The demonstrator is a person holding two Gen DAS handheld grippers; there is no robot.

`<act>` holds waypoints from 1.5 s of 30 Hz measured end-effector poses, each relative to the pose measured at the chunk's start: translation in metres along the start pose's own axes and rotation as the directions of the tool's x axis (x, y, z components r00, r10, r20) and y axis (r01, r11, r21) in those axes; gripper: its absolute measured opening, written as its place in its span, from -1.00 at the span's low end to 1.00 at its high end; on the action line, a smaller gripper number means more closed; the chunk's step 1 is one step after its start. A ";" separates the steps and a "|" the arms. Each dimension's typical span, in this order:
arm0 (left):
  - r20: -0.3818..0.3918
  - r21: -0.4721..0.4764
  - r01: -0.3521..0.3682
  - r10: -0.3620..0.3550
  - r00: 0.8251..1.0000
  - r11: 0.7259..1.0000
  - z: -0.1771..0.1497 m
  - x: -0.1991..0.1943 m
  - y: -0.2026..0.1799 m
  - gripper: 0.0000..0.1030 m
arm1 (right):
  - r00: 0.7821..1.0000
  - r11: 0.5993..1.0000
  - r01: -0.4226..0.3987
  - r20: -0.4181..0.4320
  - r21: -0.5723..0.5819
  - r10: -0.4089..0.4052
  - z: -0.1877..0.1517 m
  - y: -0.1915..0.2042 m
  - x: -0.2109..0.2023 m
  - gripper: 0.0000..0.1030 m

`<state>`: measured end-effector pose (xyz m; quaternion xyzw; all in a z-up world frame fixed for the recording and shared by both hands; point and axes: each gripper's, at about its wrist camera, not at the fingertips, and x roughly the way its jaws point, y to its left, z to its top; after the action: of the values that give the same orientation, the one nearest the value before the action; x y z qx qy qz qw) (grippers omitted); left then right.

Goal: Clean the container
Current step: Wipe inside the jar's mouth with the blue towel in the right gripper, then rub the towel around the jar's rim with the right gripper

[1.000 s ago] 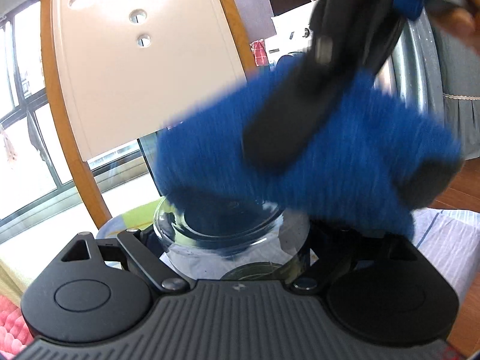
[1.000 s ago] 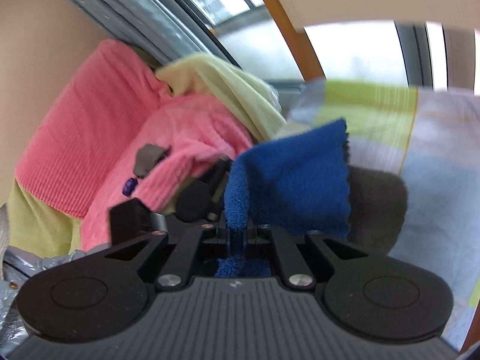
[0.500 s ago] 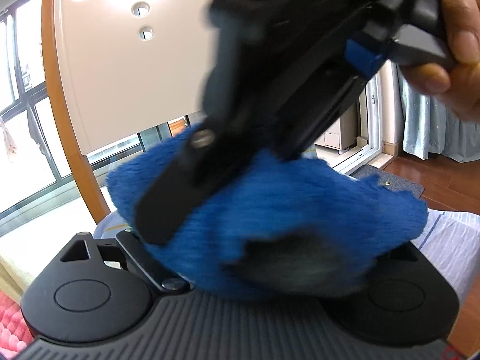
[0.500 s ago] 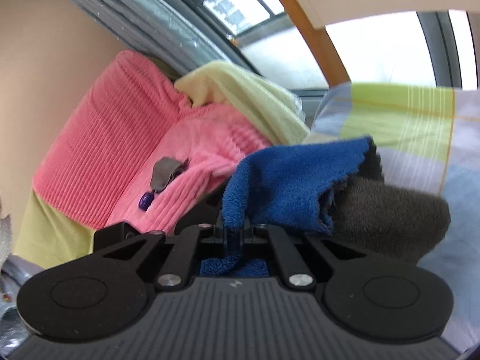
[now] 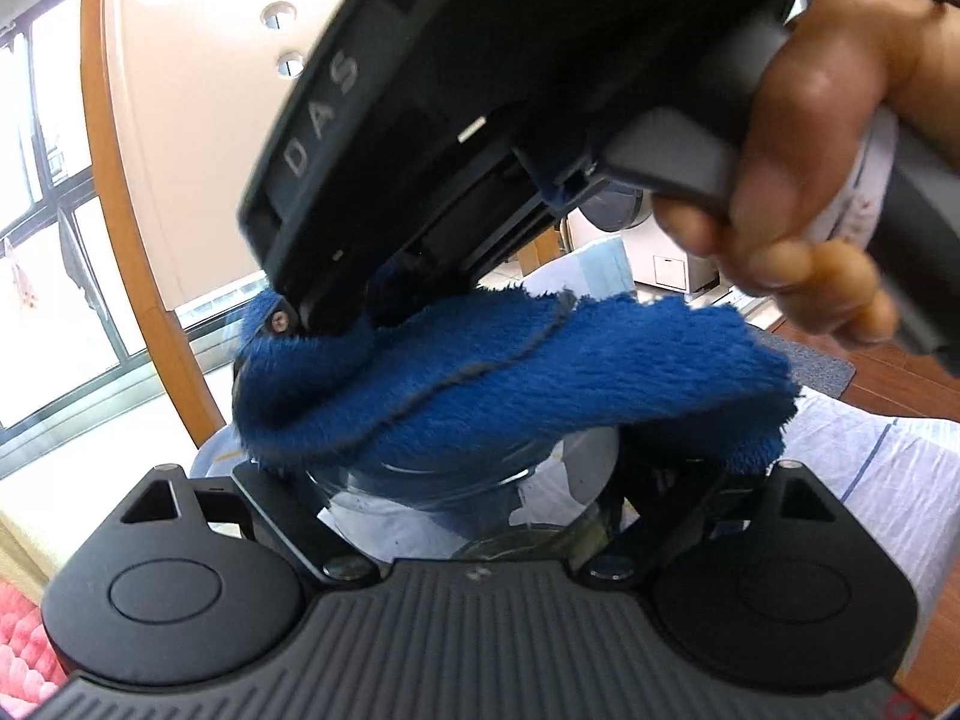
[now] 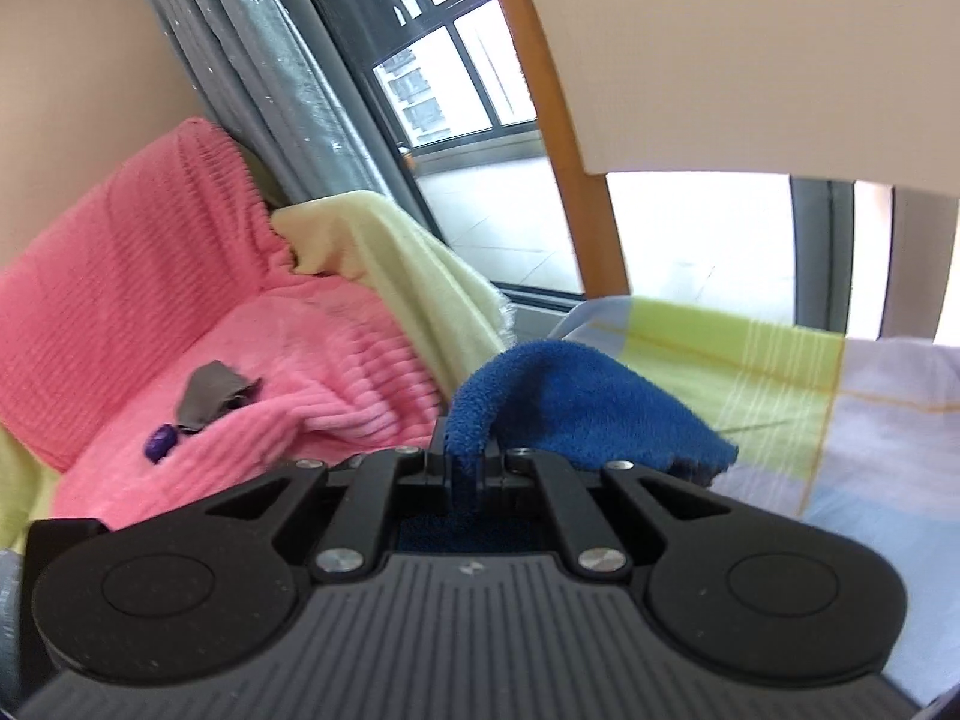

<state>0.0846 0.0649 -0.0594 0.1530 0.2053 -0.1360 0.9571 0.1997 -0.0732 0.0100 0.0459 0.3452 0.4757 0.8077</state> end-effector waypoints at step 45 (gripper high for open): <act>-0.004 -0.008 0.010 -0.010 1.000 1.000 0.002 -0.005 -0.001 0.77 | 0.969 0.973 -0.208 -0.119 0.096 0.218 -0.021 -0.001 -0.029 -0.96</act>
<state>0.0811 0.0640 -0.0558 0.1482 0.2087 -0.1394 0.9566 0.1790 -0.1027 0.0085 0.0851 0.4091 0.5472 0.7253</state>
